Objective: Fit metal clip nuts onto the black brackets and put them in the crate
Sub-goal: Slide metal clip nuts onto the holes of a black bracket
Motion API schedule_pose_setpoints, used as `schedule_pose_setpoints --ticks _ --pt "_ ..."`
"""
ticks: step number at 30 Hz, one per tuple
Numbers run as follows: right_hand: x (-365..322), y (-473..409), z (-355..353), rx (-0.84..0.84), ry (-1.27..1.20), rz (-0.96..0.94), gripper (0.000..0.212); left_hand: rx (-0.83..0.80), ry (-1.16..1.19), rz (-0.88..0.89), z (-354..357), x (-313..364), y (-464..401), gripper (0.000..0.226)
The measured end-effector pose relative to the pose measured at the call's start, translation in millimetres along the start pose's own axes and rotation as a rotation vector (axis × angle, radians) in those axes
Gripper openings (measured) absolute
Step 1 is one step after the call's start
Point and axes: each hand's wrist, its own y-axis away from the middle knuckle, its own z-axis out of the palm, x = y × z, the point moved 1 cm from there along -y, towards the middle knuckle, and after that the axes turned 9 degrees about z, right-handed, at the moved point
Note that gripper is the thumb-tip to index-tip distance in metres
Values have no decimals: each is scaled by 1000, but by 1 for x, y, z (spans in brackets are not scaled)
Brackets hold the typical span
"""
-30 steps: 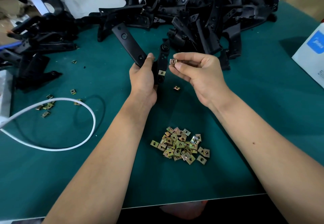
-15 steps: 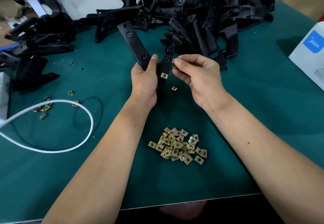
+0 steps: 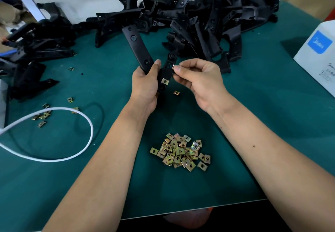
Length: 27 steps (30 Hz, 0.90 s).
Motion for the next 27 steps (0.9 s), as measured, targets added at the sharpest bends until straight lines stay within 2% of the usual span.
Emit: schedule_pose_setpoints --ticks 10,17,20,24,27 --pt "0 1 -2 -18 51 2 24 -50 -137 88 -1 0 -1 12" --pt "1 -1 -4 -55 137 -38 24 -64 -140 79 0 -2 -2 12" --pt "-5 -4 -9 -100 306 -114 28 -65 -174 83 -4 0 -4 13" --pt "-11 -5 -16 -226 640 -270 54 -108 -253 54 -18 5 -10 15" --pt "-7 -2 -13 -214 888 -416 54 -176 -300 5 -25 9 -12 12"
